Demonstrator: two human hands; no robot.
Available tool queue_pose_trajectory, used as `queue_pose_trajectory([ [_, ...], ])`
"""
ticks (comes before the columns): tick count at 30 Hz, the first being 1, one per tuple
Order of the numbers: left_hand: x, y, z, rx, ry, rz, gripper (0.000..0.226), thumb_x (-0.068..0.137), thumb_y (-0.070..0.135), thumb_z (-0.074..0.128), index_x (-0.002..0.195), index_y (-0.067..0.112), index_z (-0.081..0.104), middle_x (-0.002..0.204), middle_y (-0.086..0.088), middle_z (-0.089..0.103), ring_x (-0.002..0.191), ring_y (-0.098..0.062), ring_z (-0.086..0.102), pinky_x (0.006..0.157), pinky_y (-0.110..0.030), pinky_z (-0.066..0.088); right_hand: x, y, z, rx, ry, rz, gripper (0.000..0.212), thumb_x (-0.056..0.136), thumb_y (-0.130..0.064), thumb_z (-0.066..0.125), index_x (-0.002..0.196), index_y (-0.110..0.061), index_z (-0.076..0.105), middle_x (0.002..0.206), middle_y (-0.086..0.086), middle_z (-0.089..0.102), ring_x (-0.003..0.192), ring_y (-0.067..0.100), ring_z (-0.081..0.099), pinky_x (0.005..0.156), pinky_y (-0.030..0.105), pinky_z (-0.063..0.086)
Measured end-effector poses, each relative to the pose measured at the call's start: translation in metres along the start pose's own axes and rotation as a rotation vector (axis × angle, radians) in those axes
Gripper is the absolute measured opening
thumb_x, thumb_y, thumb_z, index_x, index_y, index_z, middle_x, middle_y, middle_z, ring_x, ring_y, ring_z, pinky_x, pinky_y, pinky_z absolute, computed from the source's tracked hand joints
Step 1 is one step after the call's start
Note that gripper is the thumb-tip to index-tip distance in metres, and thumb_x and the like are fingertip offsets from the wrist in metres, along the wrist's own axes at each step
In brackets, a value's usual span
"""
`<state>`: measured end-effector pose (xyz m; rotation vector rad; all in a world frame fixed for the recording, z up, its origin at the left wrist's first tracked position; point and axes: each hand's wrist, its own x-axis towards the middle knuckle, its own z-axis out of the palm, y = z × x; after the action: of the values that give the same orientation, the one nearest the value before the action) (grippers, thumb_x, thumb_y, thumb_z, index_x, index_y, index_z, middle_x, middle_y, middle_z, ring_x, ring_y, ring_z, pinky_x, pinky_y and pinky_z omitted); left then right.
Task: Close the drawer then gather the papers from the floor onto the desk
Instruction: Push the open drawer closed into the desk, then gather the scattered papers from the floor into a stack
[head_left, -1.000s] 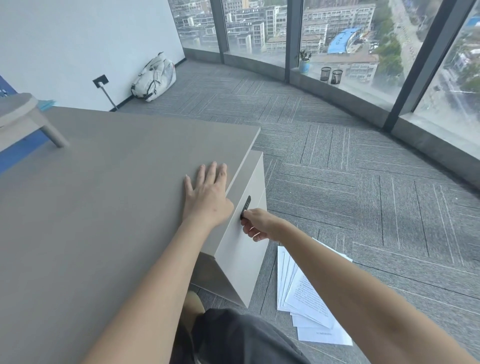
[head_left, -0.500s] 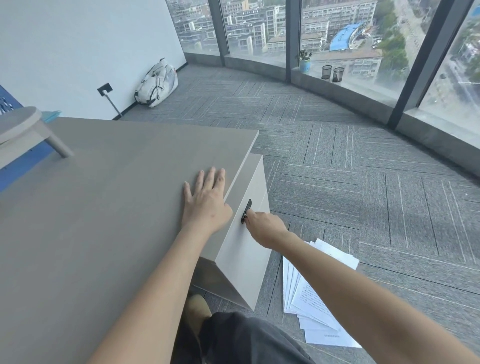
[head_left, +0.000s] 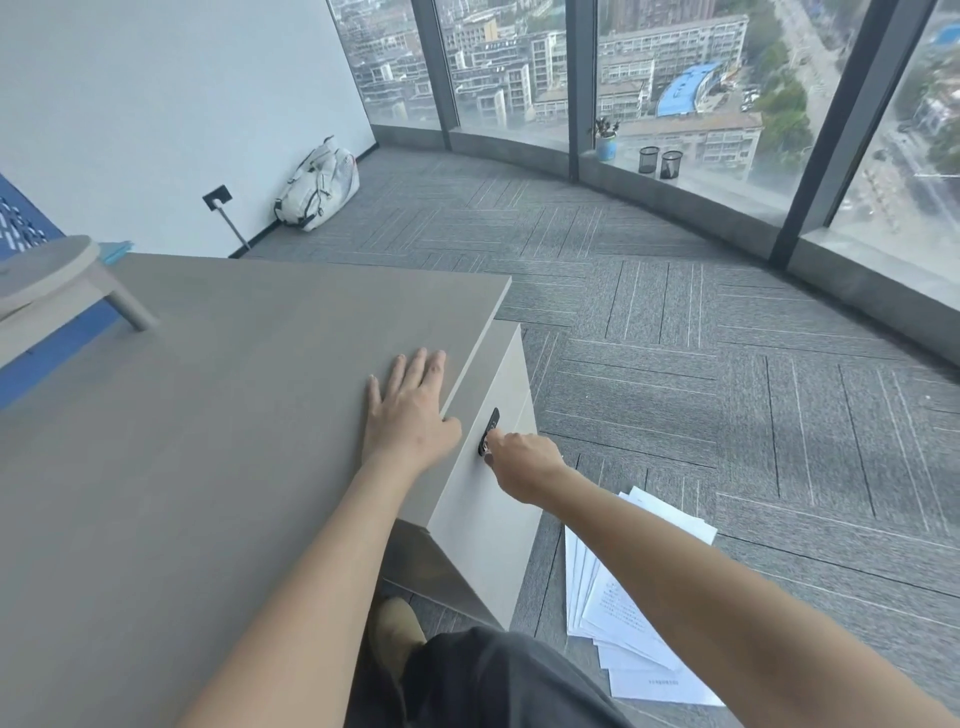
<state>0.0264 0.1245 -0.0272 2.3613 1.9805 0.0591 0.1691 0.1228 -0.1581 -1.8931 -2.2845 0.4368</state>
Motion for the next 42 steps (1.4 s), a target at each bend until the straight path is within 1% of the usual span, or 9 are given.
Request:
queue_pose_trajectory([
  [4, -0.003, 0.002, -0.002, -0.050, -0.008, -0.012, 0.083, 0.085, 0.036, 0.052, 0.159, 0.025, 0.016, 0.169, 0.003, 0.009, 0.156, -0.020, 0.004, 0.125, -0.050, 0.002, -0.008, 0.001, -0.010, 0.033, -0.020, 0.042, 0.030, 0.102, -0.030, 0.041, 0.119, -0.006, 0.049, 0.121, 0.019, 0.065, 0.109, 0.041, 0.063, 0.073, 0.041, 0.036],
  [10, -0.016, 0.022, -0.006, -0.250, 0.049, -0.012, 0.063, 0.090, 0.023, 0.055, 0.150, 0.017, 0.039, 0.164, -0.006, 0.029, 0.155, -0.025, 0.015, 0.125, -0.048, 0.007, -0.036, 0.020, -0.035, 0.069, -0.017, 0.091, 0.027, 0.099, -0.029, 0.044, 0.114, -0.007, 0.048, 0.119, 0.018, 0.064, 0.106, 0.040, 0.063, 0.072, 0.041, 0.038],
  [14, -0.035, 0.055, -0.012, -0.398, 0.077, 0.028, 0.052, 0.089, 0.009, 0.053, 0.141, 0.009, 0.049, 0.152, -0.012, 0.048, 0.149, -0.029, 0.030, 0.121, -0.038, 0.023, -0.066, 0.037, -0.066, 0.074, 0.026, 0.104, 0.029, 0.098, -0.029, 0.045, 0.118, -0.007, 0.046, 0.115, 0.018, 0.067, 0.104, 0.039, 0.064, 0.071, 0.041, 0.040],
  [17, -0.049, 0.078, -0.023, -0.477, 0.112, -0.021, 0.046, 0.090, 0.007, 0.053, 0.136, 0.009, 0.056, 0.142, -0.012, 0.059, 0.133, -0.029, 0.052, 0.106, -0.031, 0.038, -0.093, 0.048, -0.093, 0.085, 0.064, 0.129, 0.033, 0.098, -0.031, 0.047, 0.123, -0.009, 0.047, 0.118, 0.017, 0.067, 0.107, 0.038, 0.065, 0.078, 0.043, 0.048],
  [21, -0.062, 0.105, -0.033, -0.608, 0.107, -0.061, 0.040, 0.089, 0.007, 0.052, 0.127, 0.008, 0.062, 0.135, -0.008, 0.066, 0.125, -0.025, 0.060, 0.104, -0.029, 0.043, -0.133, 0.063, -0.130, 0.084, 0.120, 0.149, 0.033, 0.098, -0.033, 0.046, 0.122, -0.011, 0.050, 0.119, 0.016, 0.067, 0.106, 0.037, 0.065, 0.085, 0.046, 0.054],
  [28, -0.086, 0.159, -0.044, -0.751, 0.099, -0.030, 0.035, 0.090, 0.011, 0.054, 0.122, 0.010, 0.067, 0.126, -0.004, 0.070, 0.118, -0.021, 0.063, 0.092, -0.022, 0.039, -0.207, 0.097, -0.178, 0.066, 0.227, 0.199, 0.039, 0.100, -0.035, 0.048, 0.132, -0.014, 0.052, 0.124, 0.010, 0.067, 0.104, 0.030, 0.066, 0.086, 0.046, 0.056],
  [35, -0.083, 0.203, -0.027, -0.797, 0.041, 0.044, 0.032, 0.091, 0.014, 0.055, 0.120, 0.009, 0.068, 0.122, -0.007, 0.070, 0.117, -0.024, 0.062, 0.097, -0.029, 0.044, -0.243, 0.130, -0.195, 0.052, 0.270, 0.289, 0.034, 0.100, -0.032, 0.051, 0.129, -0.014, 0.053, 0.115, 0.007, 0.069, 0.094, 0.024, 0.067, 0.080, 0.041, 0.059],
  [38, -0.065, 0.215, -0.004, -0.839, -0.009, 0.025, 0.031, 0.091, 0.015, 0.055, 0.118, 0.009, 0.070, 0.120, -0.008, 0.071, 0.114, -0.025, 0.063, 0.096, -0.032, 0.046, -0.246, 0.148, -0.188, 0.080, 0.273, 0.350, 0.035, 0.100, -0.030, 0.052, 0.130, -0.012, 0.054, 0.113, 0.005, 0.069, 0.096, 0.022, 0.065, 0.079, 0.034, 0.055],
  [42, -0.042, 0.223, 0.043, -0.918, -0.111, -0.048, 0.031, 0.089, 0.017, 0.055, 0.116, 0.013, 0.070, 0.117, -0.004, 0.071, 0.103, -0.020, 0.060, 0.090, -0.031, 0.045, -0.237, 0.180, -0.161, 0.142, 0.211, 0.447, 0.038, 0.098, -0.034, 0.052, 0.130, -0.014, 0.053, 0.118, 0.007, 0.069, 0.104, 0.028, 0.065, 0.089, 0.044, 0.054],
])
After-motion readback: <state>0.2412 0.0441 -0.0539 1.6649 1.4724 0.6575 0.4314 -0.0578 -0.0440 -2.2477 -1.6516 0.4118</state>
